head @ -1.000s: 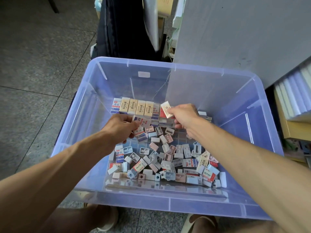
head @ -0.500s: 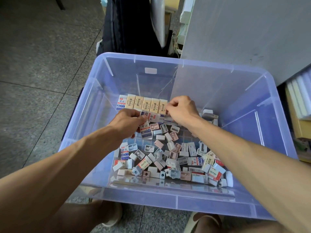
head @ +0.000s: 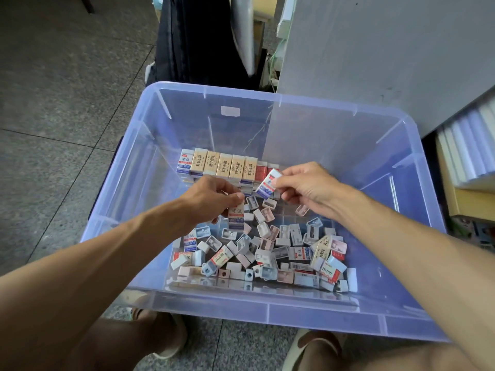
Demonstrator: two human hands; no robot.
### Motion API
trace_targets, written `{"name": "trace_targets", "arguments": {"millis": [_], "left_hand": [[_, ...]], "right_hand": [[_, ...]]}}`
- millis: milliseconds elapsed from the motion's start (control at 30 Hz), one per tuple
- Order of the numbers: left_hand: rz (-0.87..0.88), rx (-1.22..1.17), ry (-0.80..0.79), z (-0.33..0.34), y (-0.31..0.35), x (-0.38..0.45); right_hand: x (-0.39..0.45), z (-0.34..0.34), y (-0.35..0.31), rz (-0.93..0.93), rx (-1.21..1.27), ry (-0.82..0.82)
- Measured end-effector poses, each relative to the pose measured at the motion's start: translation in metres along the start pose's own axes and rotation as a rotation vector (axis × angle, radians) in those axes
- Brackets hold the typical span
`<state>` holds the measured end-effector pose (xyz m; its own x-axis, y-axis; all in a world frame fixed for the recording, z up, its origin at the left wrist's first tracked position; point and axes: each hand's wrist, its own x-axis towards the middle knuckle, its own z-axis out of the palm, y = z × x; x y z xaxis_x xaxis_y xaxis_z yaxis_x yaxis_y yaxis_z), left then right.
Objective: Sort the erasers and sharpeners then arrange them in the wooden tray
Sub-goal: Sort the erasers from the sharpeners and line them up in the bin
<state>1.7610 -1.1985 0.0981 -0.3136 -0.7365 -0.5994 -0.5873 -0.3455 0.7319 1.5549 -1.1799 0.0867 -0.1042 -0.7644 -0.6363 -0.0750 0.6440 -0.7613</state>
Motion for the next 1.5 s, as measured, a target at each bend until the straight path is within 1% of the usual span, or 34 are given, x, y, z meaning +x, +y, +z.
{"name": "trace_targets", "arguments": {"millis": [100,200,300,400,467,533,667,733,900,967,1033,1067,1133,1200,1300,1400,1433,1500], "left_hand": [[-0.018,0.011,0.027,-0.006,-0.004,0.003],[-0.023,0.004,0.051,-0.01,-0.006,0.006],[-0.003,-0.006,0.074,-0.01,-0.005,0.007],[-0.001,-0.027,0.071,-0.009,-0.005,0.008],[-0.008,-0.042,0.07,-0.01,-0.005,0.008],[-0.023,-0.058,0.071,-0.01,-0.005,0.009],[-0.042,-0.103,0.04,-0.01,-0.006,0.01],[-0.04,-0.119,0.015,-0.009,-0.006,0.009],[-0.043,-0.116,0.004,-0.009,-0.005,0.01],[-0.043,-0.1,0.0,-0.009,-0.005,0.01],[-0.04,-0.087,-0.003,-0.008,-0.005,0.01],[-0.04,-0.091,-0.006,-0.008,-0.005,0.01],[-0.04,-0.099,-0.015,-0.007,-0.004,0.009],[-0.042,-0.097,-0.022,-0.006,-0.003,0.007],[-0.045,-0.094,-0.024,-0.006,-0.003,0.006],[-0.047,-0.078,-0.027,-0.006,-0.002,0.005],[-0.047,-0.075,-0.029,-0.005,-0.002,0.005],[-0.047,-0.075,-0.03,-0.005,-0.001,0.004]], "right_hand": [[0.017,-0.005,-0.001,0.018,-0.14,0.141],[0.033,0.004,-0.001,0.007,-0.231,0.206],[0.043,0.018,0.003,-0.017,-0.217,0.234],[0.051,0.024,0.004,-0.027,-0.159,0.329],[0.051,0.024,0.004,-0.025,-0.133,0.362],[0.046,0.022,0.004,-0.03,-0.176,0.352],[0.038,0.02,0.008,-0.038,-0.393,0.273],[0.04,0.021,0.006,-0.049,-0.429,0.256],[0.041,0.021,0.005,-0.088,-0.485,0.296],[0.037,0.01,0.009,-0.09,-0.457,0.363],[0.034,-0.005,0.015,-0.048,-0.497,0.42],[0.031,-0.009,0.018,-0.014,-0.57,0.395],[0.03,-0.009,0.028,0.042,-0.735,0.246],[0.034,-0.004,0.038,0.052,-0.79,0.14],[0.035,-0.002,0.04,-0.003,-0.831,0.155],[0.035,-0.009,0.041,-0.104,-1.044,0.244],[0.034,-0.009,0.041,-0.13,-1.104,0.239],[0.035,-0.007,0.045,-0.166,-1.195,0.174]]}}
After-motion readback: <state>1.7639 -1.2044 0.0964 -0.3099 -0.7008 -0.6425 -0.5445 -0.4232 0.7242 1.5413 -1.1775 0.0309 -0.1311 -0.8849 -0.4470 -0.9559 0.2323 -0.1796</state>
